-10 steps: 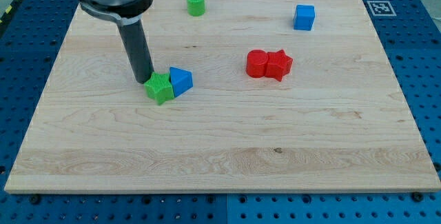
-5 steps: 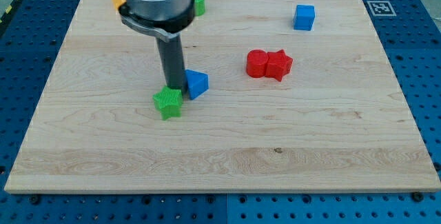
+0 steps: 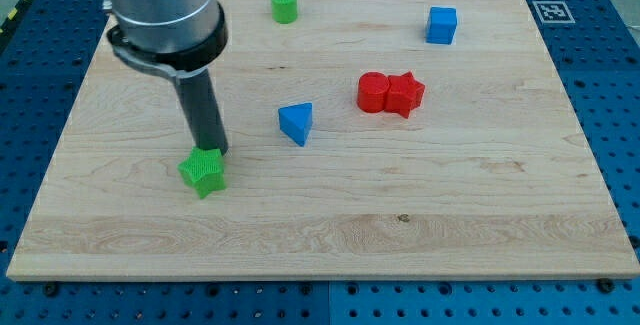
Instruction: Push the green star to the bottom left
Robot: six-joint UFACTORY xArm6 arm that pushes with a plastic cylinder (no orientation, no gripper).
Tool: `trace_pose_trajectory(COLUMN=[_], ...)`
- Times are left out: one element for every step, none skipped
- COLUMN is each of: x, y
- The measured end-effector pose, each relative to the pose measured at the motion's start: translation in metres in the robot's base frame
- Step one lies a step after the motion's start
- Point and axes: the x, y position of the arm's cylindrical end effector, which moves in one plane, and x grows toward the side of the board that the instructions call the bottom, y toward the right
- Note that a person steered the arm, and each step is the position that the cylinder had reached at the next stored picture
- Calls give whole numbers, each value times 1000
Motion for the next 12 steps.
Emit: trace_pose_trajectory(x=[20, 36, 60, 72, 90, 100, 113, 124, 125, 125, 101, 87], y=[3, 20, 22, 21, 21, 22, 49, 64, 65, 65, 29, -21])
